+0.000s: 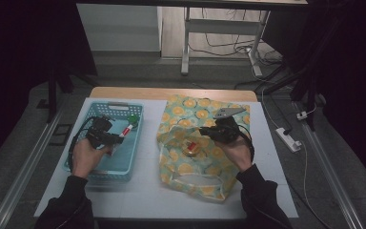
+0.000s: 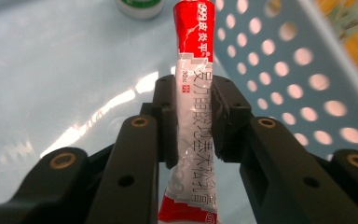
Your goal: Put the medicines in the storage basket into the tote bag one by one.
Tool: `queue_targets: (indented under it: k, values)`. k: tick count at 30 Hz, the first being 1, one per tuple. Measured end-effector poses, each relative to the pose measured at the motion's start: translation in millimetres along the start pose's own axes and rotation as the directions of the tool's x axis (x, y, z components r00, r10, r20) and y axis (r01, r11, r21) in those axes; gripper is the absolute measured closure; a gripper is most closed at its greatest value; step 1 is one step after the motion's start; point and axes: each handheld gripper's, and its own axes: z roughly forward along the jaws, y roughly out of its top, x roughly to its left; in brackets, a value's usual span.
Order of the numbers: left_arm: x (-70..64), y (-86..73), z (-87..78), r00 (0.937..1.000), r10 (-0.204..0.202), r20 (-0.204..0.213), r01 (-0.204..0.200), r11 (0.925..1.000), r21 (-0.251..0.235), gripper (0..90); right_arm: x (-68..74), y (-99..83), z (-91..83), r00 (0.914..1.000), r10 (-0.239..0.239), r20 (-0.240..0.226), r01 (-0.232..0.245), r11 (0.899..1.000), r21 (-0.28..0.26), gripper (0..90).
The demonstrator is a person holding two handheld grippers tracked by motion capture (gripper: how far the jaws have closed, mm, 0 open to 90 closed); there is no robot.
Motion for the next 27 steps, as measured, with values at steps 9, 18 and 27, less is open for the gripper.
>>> queue_targets:
  k: [9, 18, 27]
  values:
    - [-16.4, 8.8, -23.4, 0.9978, 0.058, 0.032, -0.056, 0.9971, -0.051, 73.0, 0.1, 0.7, -1.3, 1.0000, 0.002, 0.002, -0.002, 1.000, -0.009, 90.0]
    - [-36.8, 19.1, -32.5, 0.9905, 0.108, 0.085, -0.101, 0.9918, -0.078, 73.0, -0.5, 1.1, -2.8, 1.0000, 0.003, 0.003, -0.003, 1.000, -0.012, 90.0]
    - [-65.2, 30.5, -29.9, 0.9725, 0.187, 0.138, -0.176, 0.9806, -0.086, 73.0, -0.5, 1.7, -3.6, 1.0000, 0.007, 0.002, -0.007, 1.000, -0.017, 90.0]
